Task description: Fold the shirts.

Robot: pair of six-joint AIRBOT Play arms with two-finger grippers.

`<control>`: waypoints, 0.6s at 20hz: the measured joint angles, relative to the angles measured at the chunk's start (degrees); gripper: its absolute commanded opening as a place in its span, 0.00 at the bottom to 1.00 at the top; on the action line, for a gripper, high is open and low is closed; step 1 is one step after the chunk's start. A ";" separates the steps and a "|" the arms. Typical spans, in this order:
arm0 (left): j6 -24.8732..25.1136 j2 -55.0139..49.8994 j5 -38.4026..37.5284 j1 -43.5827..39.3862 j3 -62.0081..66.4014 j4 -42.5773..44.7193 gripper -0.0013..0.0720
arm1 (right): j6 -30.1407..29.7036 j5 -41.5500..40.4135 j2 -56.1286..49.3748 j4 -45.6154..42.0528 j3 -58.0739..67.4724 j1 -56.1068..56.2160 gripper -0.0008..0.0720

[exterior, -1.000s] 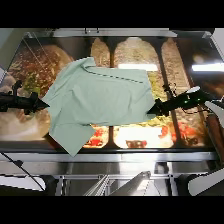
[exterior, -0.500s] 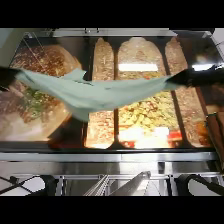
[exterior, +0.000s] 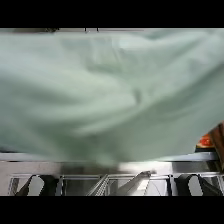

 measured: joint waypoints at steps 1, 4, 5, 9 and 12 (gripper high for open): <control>-0.74 -1.40 0.26 -0.26 -0.02 1.84 0.04 | 0.02 0.61 -1.20 0.17 0.22 -0.39 0.04; -2.62 -7.74 0.96 -3.26 -0.04 13.99 0.04 | 0.00 3.93 -7.39 1.03 -1.36 1.22 0.04; -2.97 -10.32 1.46 -5.01 -0.04 18.91 0.04 | -0.50 4.61 -9.92 1.03 -2.82 2.95 0.04; -3.54 -22.01 3.93 -12.63 -0.07 34.62 0.04 | -4.37 3.26 -21.40 0.09 -11.32 12.24 0.04; -3.80 -32.20 5.35 -18.29 -0.07 42.40 0.04 | -8.31 -1.09 -31.98 -0.20 -16.79 19.34 0.04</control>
